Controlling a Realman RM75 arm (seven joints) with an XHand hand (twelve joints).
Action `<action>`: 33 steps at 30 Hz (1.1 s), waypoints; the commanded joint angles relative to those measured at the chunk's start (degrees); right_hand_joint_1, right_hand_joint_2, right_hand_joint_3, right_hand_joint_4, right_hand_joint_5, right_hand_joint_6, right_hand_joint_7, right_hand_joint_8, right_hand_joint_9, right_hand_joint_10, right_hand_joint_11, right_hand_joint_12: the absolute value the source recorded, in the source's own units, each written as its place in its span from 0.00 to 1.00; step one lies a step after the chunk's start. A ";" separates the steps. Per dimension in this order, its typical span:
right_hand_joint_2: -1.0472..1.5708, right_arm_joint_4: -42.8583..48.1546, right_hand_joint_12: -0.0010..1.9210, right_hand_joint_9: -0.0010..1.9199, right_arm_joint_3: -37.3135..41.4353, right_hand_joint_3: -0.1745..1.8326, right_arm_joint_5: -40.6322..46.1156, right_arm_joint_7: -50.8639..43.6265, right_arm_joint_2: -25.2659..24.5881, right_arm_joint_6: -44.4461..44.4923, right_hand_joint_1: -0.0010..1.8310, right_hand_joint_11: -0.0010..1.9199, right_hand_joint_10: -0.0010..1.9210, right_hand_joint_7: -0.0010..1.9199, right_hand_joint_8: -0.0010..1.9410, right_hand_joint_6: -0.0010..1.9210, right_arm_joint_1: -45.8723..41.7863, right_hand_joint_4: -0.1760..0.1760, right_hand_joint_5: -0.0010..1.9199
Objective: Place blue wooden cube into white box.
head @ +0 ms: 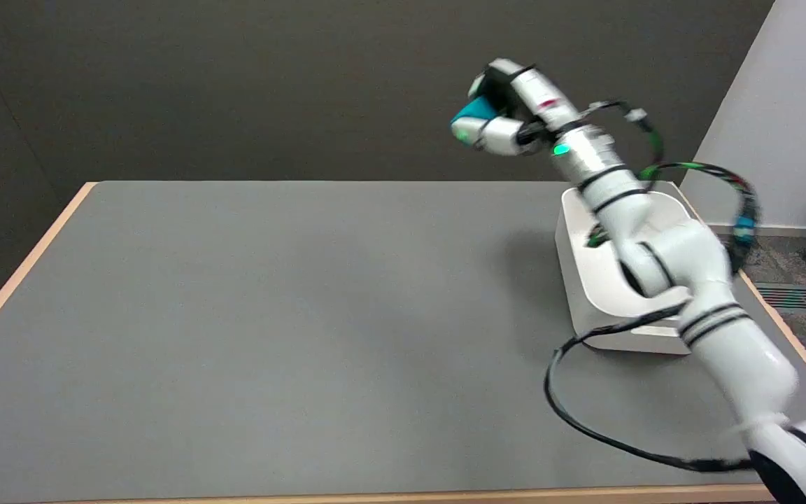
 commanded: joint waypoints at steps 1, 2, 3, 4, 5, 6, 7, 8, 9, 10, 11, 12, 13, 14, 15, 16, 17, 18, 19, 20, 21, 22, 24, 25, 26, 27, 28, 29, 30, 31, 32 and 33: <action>0.90 -25.47 1.00 0.42 39.36 0.09 6.09 -4.55 -2.53 -0.56 0.63 0.31 0.68 0.42 0.74 0.87 -25.56 0.00 0.21; 0.90 -25.01 1.00 0.42 40.75 0.09 6.30 -5.29 -3.02 -0.13 0.63 0.31 0.68 0.42 0.74 0.87 -27.12 0.00 0.21; 0.90 -24.66 1.00 0.42 41.70 0.09 6.44 -5.59 -3.41 0.35 0.63 0.31 0.68 0.42 0.74 0.86 -28.33 0.00 0.21; 0.90 -24.20 1.00 0.42 42.31 0.10 6.45 -5.59 -3.79 0.80 0.63 0.31 0.68 0.42 0.74 0.86 -29.43 0.00 0.21; 0.90 -23.24 1.00 0.42 43.02 0.10 6.45 -5.59 -4.33 1.30 0.63 0.31 0.68 0.42 0.74 0.86 -30.92 0.00 0.21; 0.90 -22.42 1.00 0.42 43.44 0.10 6.45 -5.59 -4.77 1.57 0.63 0.31 0.68 0.42 0.74 0.86 -31.86 0.00 0.22; 0.90 -21.56 1.00 0.42 43.55 0.10 6.48 -5.59 -5.24 1.69 0.63 0.31 0.68 0.42 0.74 0.86 -32.55 0.00 0.22; 0.90 -20.28 1.00 0.42 43.43 0.10 6.52 -5.59 -5.94 1.73 0.63 0.32 0.68 0.42 0.74 0.86 -33.60 0.00 0.22; 0.90 -19.30 1.00 0.42 43.21 0.10 6.53 -5.59 -6.49 1.73 0.64 0.32 0.68 0.43 0.74 0.85 -34.50 0.00 0.22; 0.90 -18.43 1.00 0.42 42.74 0.11 6.53 -5.59 -7.09 1.55 0.64 0.32 0.68 0.43 0.74 0.85 -35.30 0.00 0.23; 0.89 -17.75 1.00 0.42 42.28 0.11 6.53 -5.59 -7.59 1.30 0.64 0.32 0.68 0.43 0.73 0.85 -35.94 0.00 0.23; 0.89 -17.12 1.00 0.42 41.59 0.12 6.57 -5.59 -8.23 0.99 0.64 0.32 0.68 0.43 0.73 0.85 -36.66 0.00 0.23; 0.89 -16.56 1.00 0.42 40.66 0.12 6.61 -5.59 -8.99 0.62 0.64 0.32 0.68 0.43 0.73 0.85 -37.46 0.00 0.23; 0.89 -16.32 1.00 0.42 39.96 0.12 6.61 -5.59 -9.50 0.32 0.64 0.32 0.68 0.43 0.73 0.85 -38.01 0.00 0.24; 0.88 -16.20 1.00 0.42 39.09 0.12 6.61 -5.59 -10.06 0.01 0.64 0.33 0.68 0.43 0.72 0.84 -38.52 0.00 0.24; 0.88 -15.86 1.00 0.42 38.04 0.13 6.61 -5.59 -10.62 -0.45 0.64 0.33 0.68 0.44 0.72 0.84 -39.13 0.00 0.24; 0.88 -15.47 1.00 0.42 37.43 0.13 6.61 -5.59 -10.84 -0.79 0.64 0.33 0.68 0.44 0.72 0.84 -39.47 0.00 0.24; 0.88 -14.91 1.00 0.42 36.65 0.13 6.61 -5.59 -10.93 -0.95 0.64 0.33 0.68 0.44 0.72 0.84 -39.59 0.00 0.24; 0.88 -14.00 1.00 0.42 35.80 0.13 6.35 -5.58 -10.97 -0.90 0.64 0.33 0.68 0.44 0.72 0.84 -39.58 0.00 0.24; 0.88 -13.19 1.00 0.42 35.39 0.14 6.09 -5.58 -10.86 -0.72 0.64 0.32 0.68 0.44 0.71 0.84 -39.44 0.00 0.25; 0.88 -11.84 1.00 0.42 35.15 0.14 6.05 -5.59 -10.52 -0.38 0.64 0.33 0.68 0.44 0.71 0.84 -38.98 0.00 0.25; 0.88 -9.55 1.00 0.42 35.00 0.14 6.00 -5.67 -9.87 0.40 0.64 0.33 0.68 0.44 0.72 0.84 -38.04 0.00 0.25; 0.88 -4.69 1.00 0.43 34.99 0.13 5.97 -6.02 -8.23 2.05 0.64 0.34 0.68 0.44 0.72 0.84 -35.89 0.00 0.25; 0.88 -1.88 1.00 0.43 34.96 0.14 5.97 -6.18 -7.20 2.83 0.64 0.33 0.68 0.44 0.72 0.84 -34.70 0.00 0.25; 0.88 0.00 1.00 0.42 34.75 0.14 6.10 -6.23 -6.31 3.55 0.64 0.33 0.68 0.44 0.71 0.83 -33.82 0.00 0.25; 0.87 1.00 1.00 0.42 34.34 0.14 6.32 -6.23 -5.77 3.77 0.64 0.33 0.68 0.44 0.71 0.83 -33.53 0.00 0.25; 0.87 1.97 1.00 0.42 33.89 0.14 6.45 -6.23 -5.33 3.73 0.64 0.32 0.68 0.44 0.71 0.83 -33.36 0.00 0.25; 0.87 2.37 1.00 0.42 33.40 0.14 6.41 -6.27 -5.17 3.49 0.65 0.32 0.68 0.44 0.71 0.83 -33.16 0.00 0.25; 0.87 2.70 1.00 0.42 33.03 0.14 6.21 -6.38 -5.10 3.25 0.65 0.32 0.68 0.44 0.71 0.83 -32.90 0.00 0.25; 0.87 2.86 1.00 0.42 32.86 0.14 6.06 -6.42 -5.06 3.17 0.65 0.32 0.68 0.44 0.71 0.83 -32.66 0.00 0.25; 0.87 3.02 1.00 0.42 32.71 0.14 6.05 -6.43 -5.05 3.08 0.65 0.31 0.68 0.44 0.71 0.83 -32.31 0.00 0.25; 0.87 3.16 1.00 0.42 32.57 0.14 6.05 -6.47 -5.04 2.90 0.65 0.31 0.68 0.44 0.71 0.83 -32.02 0.00 0.25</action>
